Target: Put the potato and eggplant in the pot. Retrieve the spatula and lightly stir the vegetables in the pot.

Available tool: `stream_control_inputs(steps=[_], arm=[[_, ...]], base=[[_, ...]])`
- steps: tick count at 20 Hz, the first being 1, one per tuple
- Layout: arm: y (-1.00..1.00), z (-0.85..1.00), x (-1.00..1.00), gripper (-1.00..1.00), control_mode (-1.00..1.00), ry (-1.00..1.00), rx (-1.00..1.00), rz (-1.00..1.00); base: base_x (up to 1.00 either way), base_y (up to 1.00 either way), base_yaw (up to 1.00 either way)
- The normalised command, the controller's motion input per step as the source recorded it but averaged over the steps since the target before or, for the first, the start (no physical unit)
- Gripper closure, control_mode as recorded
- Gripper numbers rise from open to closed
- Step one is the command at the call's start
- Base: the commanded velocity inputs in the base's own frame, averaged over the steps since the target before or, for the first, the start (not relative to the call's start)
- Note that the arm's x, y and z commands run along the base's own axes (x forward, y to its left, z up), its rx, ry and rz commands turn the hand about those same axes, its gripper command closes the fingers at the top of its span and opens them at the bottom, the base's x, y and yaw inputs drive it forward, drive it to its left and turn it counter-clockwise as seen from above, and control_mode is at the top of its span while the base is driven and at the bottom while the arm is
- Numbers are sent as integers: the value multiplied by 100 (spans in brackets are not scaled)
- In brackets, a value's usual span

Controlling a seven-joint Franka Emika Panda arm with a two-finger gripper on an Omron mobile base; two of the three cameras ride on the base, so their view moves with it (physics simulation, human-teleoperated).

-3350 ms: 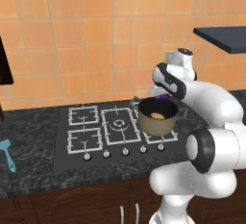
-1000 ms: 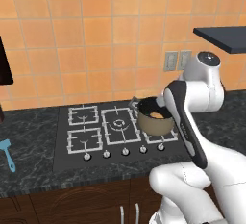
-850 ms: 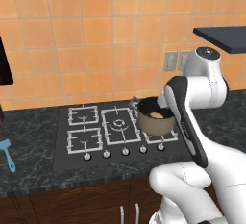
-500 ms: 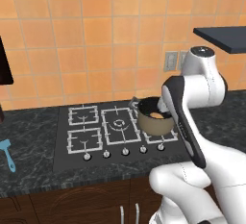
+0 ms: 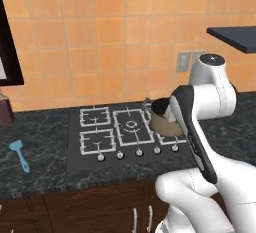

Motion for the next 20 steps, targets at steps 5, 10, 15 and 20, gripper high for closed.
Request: stream_control_inputs(steps=[5,10,15,20], arm=[[0,0,0,-100,100,0,0,0],[0,0,0,-100,100,0,0,0],[30,-12,32,-100,-100,3,0,0],[69,-77,42,-100,-100,9,0,7]], base=[[3,100,0],[41,100,0],[26,30,0],[0,0,0]])
